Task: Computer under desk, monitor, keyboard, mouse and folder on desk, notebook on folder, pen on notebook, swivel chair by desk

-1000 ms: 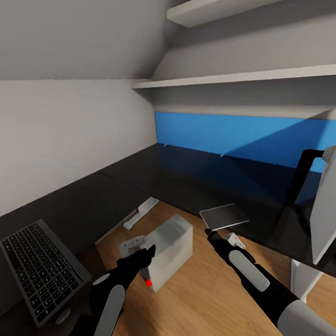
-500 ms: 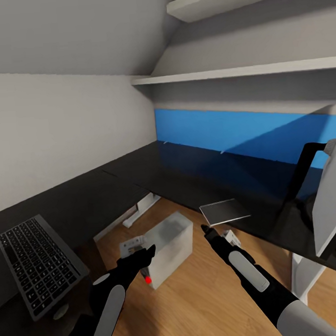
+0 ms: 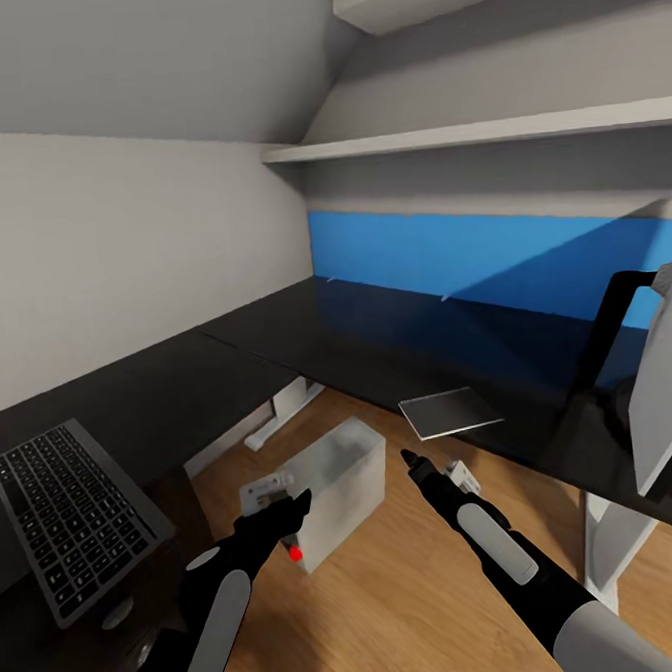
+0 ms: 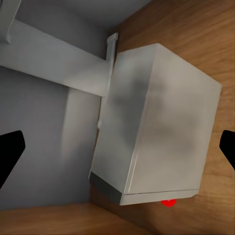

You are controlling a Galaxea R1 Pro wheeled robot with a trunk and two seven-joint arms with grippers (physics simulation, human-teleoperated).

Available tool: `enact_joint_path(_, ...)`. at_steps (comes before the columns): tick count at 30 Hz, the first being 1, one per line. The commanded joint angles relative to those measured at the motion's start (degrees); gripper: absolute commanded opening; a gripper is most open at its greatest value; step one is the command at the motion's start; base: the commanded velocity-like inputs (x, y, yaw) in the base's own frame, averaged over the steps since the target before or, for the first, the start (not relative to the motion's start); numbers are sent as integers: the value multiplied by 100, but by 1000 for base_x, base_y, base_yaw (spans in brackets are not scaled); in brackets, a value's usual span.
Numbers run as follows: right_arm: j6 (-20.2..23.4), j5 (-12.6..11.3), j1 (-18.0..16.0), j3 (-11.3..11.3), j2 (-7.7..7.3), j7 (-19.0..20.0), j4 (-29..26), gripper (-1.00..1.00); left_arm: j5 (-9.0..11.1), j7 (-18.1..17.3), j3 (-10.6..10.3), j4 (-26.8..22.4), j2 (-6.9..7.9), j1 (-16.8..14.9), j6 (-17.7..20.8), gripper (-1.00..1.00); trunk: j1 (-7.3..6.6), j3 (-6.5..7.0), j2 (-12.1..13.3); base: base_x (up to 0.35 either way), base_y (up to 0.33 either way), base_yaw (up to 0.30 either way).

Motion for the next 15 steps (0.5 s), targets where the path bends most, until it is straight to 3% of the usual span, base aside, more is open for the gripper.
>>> enact_joint_path(1, -2, -23, -5, 17, -7, -35, -10, 100, 60, 56, -5, -6, 0, -4, 11, 100, 22, -24, -44, 0, 0, 0)
enact_joint_path(9, -9, -15, -5, 1, -26, -6, -10, 100, 60, 56, -5, -5, 0, -4, 11, 100, 198, -168, -365, 0, 0, 0)
enact_joint_path(15, -10, -11, -5, -1, -32, 371, -10, 100, 62, 49, -5, -6, 0, -4, 11, 100, 220, -186, -405, 0, 0, 0)
